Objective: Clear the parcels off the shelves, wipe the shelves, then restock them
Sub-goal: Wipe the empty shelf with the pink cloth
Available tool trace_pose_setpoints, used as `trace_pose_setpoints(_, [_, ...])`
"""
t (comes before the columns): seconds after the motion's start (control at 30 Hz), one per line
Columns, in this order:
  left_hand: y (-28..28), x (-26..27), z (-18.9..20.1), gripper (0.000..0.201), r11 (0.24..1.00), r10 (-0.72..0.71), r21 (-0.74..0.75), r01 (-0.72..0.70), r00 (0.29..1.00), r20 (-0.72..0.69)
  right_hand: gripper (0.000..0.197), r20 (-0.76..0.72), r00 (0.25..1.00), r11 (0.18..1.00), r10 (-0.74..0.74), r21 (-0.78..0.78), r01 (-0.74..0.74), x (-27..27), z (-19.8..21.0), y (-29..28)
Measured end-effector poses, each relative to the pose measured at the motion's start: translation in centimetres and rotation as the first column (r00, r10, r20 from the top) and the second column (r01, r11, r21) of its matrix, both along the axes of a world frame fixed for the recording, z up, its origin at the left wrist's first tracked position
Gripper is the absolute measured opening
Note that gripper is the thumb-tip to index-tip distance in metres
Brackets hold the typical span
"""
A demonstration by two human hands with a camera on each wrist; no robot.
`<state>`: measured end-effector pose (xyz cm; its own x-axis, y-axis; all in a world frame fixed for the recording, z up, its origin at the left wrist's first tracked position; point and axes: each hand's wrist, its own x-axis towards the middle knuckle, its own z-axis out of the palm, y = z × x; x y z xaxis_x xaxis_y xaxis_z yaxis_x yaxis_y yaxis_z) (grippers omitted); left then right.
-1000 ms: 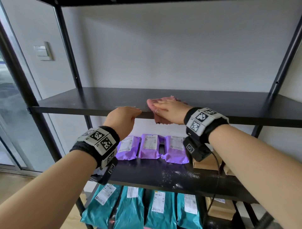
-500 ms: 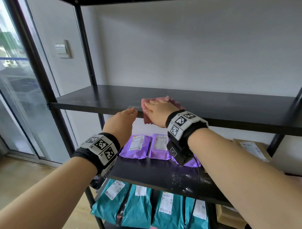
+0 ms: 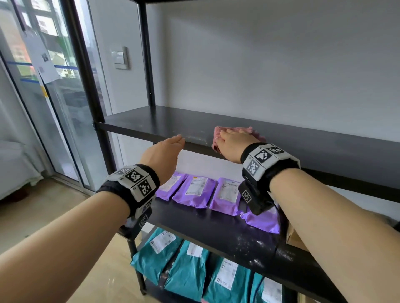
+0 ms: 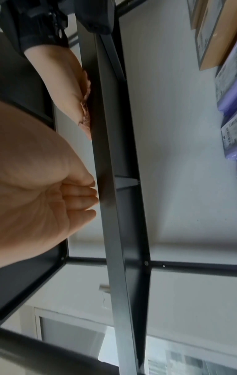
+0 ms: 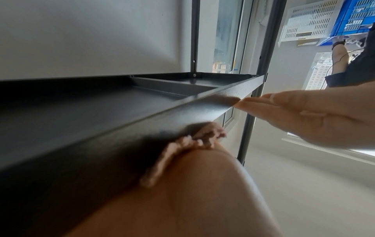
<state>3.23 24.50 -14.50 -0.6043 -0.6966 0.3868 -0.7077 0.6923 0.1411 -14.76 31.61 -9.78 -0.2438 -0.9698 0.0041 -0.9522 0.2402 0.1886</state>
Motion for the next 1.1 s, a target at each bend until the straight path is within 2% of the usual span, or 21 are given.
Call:
trace_pose_setpoints(0.13, [-2.4, 1.5, -0.2, 0.056, 0.999, 0.052, 0.012, -0.052, 0.998, 0.018, 0.05, -0.056, 0.998, 0.999, 0.025, 0.027, -0.024, 0.7, -0.2, -2.7])
trace_pose_setpoints(0.4, [-6.8, 5.3, 1.1, 0.042, 0.991, -0.119, -0.065, 0.114, 0.99, -0.076, 0.052, -0.056, 0.998, 1.0, 0.018, 0.015, -0.017, 5.9, -0.3, -8.8])
trace_pose_setpoints(0.57, [-12.1, 9.8, 1.0, 0.038, 0.996, -0.063, -0.065, 0.063, 0.998, 0.003, 0.049, -0.016, 1.0, 1.0, -0.003, 0.004, 0.003, 11.2, -0.3, -13.3])
trace_pose_setpoints(0.73, [-14.9, 11.6, 0.6, 0.044, 0.99, -0.104, -0.091, 0.107, 0.994, 0.039, 0.04, 0.114, 0.988, 0.981, 0.108, -0.174, -0.087, 12.5, -1.1, -13.7])
trace_pose_setpoints(0.8, [-15.3, 11.6, 0.3, 0.047, 0.984, -0.139, -0.109, 0.142, 0.99, 0.03, 0.043, 0.215, 0.974, 0.982, 0.075, -0.183, -0.035, 11.3, -1.3, -12.8])
trace_pose_setpoints(0.87, [-15.4, 11.7, -0.2, 0.053, 0.981, -0.158, -0.106, 0.16, 0.987, 0.032, 0.043, 0.252, 0.968, 0.982, 0.004, -0.186, 0.044, 10.5, -1.1, -11.9])
trace_pose_setpoints(1.0, [-15.8, 12.0, -0.8, 0.057, 0.969, -0.215, -0.112, 0.219, 0.976, 0.048, 0.043, 0.197, 0.971, 0.98, -0.133, -0.118, 0.158, 11.6, -0.7, -13.0])
trace_pose_setpoints(1.1, [-16.4, 12.8, -0.3, 0.05, 0.962, -0.272, -0.043, 0.271, 0.962, -0.024, 0.045, 0.154, 0.971, 0.976, -0.183, -0.089, 0.198, 13.3, -0.9, -15.8])
